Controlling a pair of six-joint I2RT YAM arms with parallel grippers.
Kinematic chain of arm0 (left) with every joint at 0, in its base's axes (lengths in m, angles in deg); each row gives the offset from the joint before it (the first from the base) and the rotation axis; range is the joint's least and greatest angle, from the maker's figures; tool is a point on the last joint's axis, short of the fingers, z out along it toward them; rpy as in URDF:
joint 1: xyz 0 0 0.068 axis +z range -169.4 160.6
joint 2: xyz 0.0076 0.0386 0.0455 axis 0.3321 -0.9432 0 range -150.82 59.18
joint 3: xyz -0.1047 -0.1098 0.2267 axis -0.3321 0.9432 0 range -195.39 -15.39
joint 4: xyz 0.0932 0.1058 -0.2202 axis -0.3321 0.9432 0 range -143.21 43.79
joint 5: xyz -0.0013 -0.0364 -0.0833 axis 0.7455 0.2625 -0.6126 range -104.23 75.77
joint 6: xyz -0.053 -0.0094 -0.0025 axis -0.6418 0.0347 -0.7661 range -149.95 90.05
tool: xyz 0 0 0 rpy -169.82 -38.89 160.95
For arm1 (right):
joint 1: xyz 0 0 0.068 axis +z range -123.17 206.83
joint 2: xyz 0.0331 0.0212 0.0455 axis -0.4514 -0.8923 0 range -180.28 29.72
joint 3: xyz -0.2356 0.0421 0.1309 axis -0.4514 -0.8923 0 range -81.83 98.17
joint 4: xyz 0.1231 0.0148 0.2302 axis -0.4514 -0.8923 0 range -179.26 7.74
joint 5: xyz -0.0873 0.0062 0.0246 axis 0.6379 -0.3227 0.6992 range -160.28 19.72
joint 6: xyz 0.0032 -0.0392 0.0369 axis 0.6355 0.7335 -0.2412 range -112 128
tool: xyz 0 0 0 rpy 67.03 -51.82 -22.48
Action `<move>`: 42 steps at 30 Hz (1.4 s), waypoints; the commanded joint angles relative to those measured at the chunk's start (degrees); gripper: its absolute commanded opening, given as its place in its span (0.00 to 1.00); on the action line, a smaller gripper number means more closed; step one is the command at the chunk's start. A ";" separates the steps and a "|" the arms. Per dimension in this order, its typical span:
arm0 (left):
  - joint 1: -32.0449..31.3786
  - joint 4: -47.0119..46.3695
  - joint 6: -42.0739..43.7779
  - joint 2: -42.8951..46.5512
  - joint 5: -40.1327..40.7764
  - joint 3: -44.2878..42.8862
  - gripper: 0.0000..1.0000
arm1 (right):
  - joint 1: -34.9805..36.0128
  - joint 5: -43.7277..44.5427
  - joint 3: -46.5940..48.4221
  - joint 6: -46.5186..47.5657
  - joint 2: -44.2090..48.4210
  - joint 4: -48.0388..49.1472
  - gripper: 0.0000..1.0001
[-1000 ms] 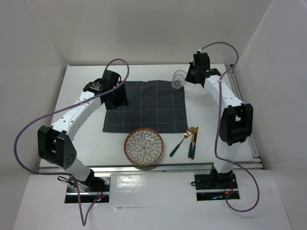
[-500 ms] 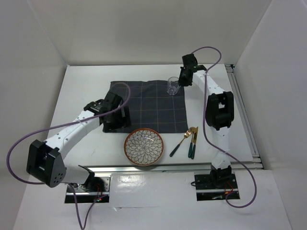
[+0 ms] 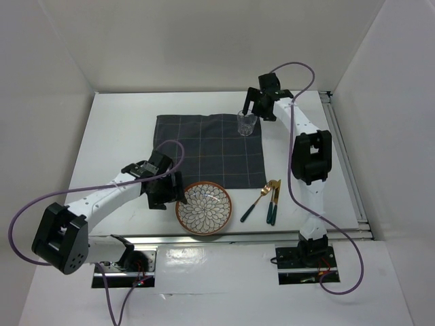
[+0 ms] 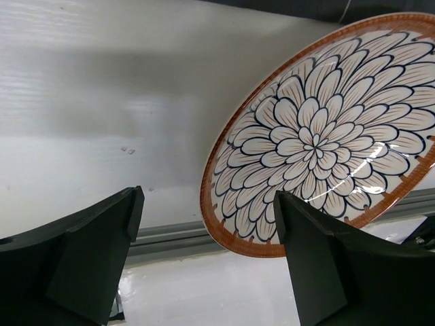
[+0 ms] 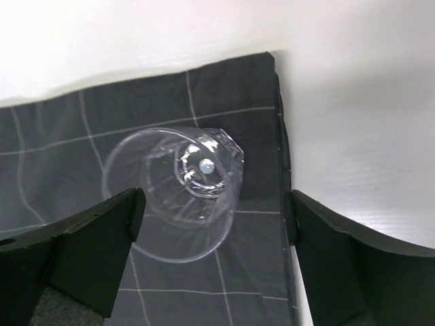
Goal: Set the dinner table for one person
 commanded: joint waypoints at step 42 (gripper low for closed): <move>12.80 -16.78 5.50 -24.21 -15.67 -33.52 0.00 | -5.39 -11.97 -66.29 -9.09 62.24 -3.53 0.60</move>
